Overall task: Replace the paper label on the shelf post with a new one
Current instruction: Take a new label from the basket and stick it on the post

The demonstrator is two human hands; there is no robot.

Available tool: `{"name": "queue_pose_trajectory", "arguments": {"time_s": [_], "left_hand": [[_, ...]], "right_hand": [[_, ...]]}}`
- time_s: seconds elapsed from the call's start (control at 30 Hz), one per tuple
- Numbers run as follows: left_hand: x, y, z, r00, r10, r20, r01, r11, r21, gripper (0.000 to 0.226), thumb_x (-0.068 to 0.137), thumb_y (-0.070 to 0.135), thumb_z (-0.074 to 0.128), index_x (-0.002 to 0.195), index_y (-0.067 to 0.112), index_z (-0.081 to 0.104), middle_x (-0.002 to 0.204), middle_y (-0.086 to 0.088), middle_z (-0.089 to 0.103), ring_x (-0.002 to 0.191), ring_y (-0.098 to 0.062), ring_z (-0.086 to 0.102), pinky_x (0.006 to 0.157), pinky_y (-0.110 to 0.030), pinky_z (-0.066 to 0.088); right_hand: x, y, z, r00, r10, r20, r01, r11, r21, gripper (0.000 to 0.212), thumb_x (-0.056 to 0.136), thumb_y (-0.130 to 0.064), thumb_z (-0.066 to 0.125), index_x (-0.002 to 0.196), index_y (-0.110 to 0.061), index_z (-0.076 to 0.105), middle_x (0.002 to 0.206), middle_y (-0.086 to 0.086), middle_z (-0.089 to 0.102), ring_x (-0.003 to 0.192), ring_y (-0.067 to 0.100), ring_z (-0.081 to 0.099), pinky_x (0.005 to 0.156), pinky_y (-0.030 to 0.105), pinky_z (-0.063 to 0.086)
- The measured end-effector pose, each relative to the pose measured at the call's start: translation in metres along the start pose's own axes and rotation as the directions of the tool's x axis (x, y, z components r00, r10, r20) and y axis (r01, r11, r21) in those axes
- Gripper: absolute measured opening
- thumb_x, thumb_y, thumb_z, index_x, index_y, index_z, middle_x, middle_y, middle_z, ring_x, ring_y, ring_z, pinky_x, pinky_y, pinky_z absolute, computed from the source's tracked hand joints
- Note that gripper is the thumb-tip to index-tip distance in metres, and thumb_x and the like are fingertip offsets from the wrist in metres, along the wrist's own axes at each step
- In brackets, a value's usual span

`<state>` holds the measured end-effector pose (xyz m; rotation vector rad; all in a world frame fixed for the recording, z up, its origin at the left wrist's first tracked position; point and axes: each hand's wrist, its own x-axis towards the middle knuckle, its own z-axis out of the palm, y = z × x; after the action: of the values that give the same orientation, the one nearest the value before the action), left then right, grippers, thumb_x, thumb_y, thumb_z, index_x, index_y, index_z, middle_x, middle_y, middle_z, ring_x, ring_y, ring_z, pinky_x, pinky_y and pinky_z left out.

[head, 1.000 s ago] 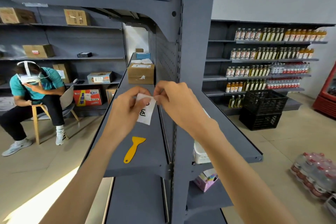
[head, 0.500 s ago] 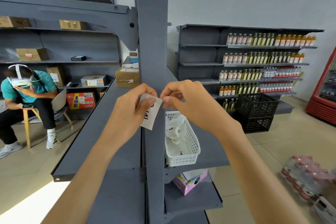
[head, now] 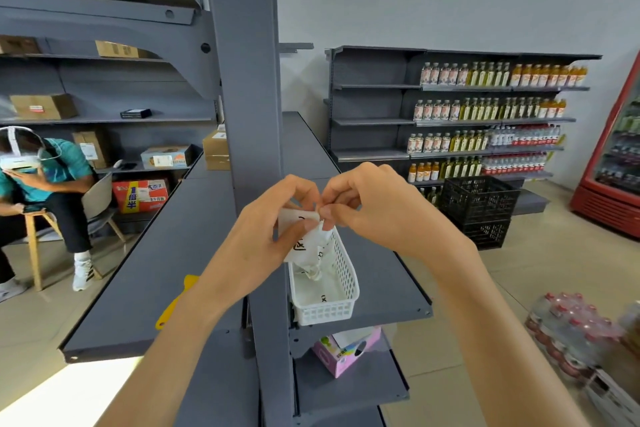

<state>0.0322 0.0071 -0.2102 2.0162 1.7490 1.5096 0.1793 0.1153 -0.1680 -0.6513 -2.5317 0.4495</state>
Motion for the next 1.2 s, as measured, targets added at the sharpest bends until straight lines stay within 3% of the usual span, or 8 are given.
{"name": "queue_pose_trajectory", "arguments": {"time_s": [0.33,0.47,0.6,0.7,0.77,0.9,1.1,1.2], "left_hand": [[0.004,-0.006,0.003,0.997,-0.055,0.05,0.057,0.997,-0.046,0.02,0.093,0.016,0.062,0.096,0.033,0.052,0.099,0.006,0.061,0.081,-0.026,0.067,0.064,-0.053,0.054],[0.004,-0.009,0.0,0.999,-0.036,0.024,0.036,0.999,-0.033,0.011,0.092,0.016,0.062,0.093,0.024,0.056,0.094,0.001,0.063,0.078,-0.021,0.067,0.064,-0.047,0.055],[0.002,-0.011,-0.003,1.0,0.004,-0.01,-0.004,1.0,-0.027,0.01,0.09,0.019,0.065,0.091,0.028,0.059,0.091,0.003,0.065,0.082,-0.023,0.066,0.068,-0.047,0.055],[0.002,-0.014,-0.006,0.999,0.042,-0.008,-0.042,0.999,-0.007,0.008,0.09,0.023,0.063,0.09,0.03,0.06,0.09,0.003,0.065,0.083,-0.024,0.065,0.072,-0.048,0.054],[0.003,-0.015,-0.007,0.998,0.056,0.015,-0.056,0.998,0.005,0.005,0.09,0.022,0.062,0.09,0.027,0.06,0.09,0.004,0.063,0.084,-0.023,0.064,0.075,-0.046,0.054],[0.004,-0.017,-0.008,0.995,0.059,0.079,-0.067,0.993,0.101,0.006,0.092,0.023,0.06,0.09,0.028,0.057,0.092,0.012,0.062,0.087,-0.015,0.06,0.073,-0.034,0.051],[0.003,-0.021,-0.008,0.993,0.066,0.1,-0.096,0.938,0.334,0.007,0.094,0.03,0.056,0.091,0.035,0.052,0.089,0.017,0.06,0.086,-0.002,0.056,0.072,-0.026,0.049],[0.002,-0.023,-0.008,0.995,0.034,0.092,-0.056,0.964,0.259,0.009,0.092,0.027,0.059,0.088,0.033,0.053,0.086,0.011,0.063,0.083,-0.009,0.059,0.07,-0.031,0.051]], "right_hand": [[0.002,0.005,-0.005,1.0,-0.029,0.006,0.029,0.999,-0.044,0.006,0.088,-0.037,0.069,0.084,-0.035,0.074,0.103,-0.01,0.058,0.075,0.005,0.058,0.082,0.044,0.054],[0.006,0.004,-0.007,0.997,-0.044,0.07,0.044,0.999,-0.005,0.006,0.088,-0.032,0.071,0.086,-0.033,0.076,0.098,-0.009,0.062,0.07,0.001,0.054,0.078,0.034,0.052],[0.012,0.006,-0.008,0.984,-0.064,0.166,0.037,0.986,0.164,0.008,0.088,-0.022,0.073,0.083,-0.024,0.079,0.056,-0.016,0.059,0.047,-0.002,0.046,0.054,0.009,0.037],[0.017,0.011,-0.007,0.971,-0.068,0.231,-0.009,0.948,0.317,0.008,0.088,-0.014,0.073,0.087,-0.013,0.08,0.05,-0.013,0.049,0.044,0.0,0.038,0.058,0.015,0.035],[0.02,0.012,-0.008,0.961,-0.05,0.271,-0.051,0.934,0.353,0.008,0.089,-0.012,0.072,0.089,-0.009,0.08,0.05,-0.011,0.051,0.044,-0.001,0.04,0.051,0.01,0.034],[0.023,0.014,-0.006,0.938,-0.015,0.347,-0.108,0.938,0.331,0.011,0.088,-0.017,0.071,0.09,-0.009,0.079,0.055,-0.009,0.064,0.056,0.004,0.058,0.047,0.006,0.036],[0.026,0.016,0.0,0.93,0.021,0.368,-0.142,0.942,0.303,0.015,0.086,-0.017,0.07,0.092,-0.005,0.077,0.055,-0.009,0.066,0.059,0.007,0.061,0.05,0.008,0.037],[0.026,0.016,0.001,0.925,0.021,0.379,-0.149,0.939,0.31,0.014,0.087,-0.02,0.07,0.091,-0.008,0.078,0.058,-0.009,0.067,0.061,0.006,0.062,0.052,0.011,0.037]]}}
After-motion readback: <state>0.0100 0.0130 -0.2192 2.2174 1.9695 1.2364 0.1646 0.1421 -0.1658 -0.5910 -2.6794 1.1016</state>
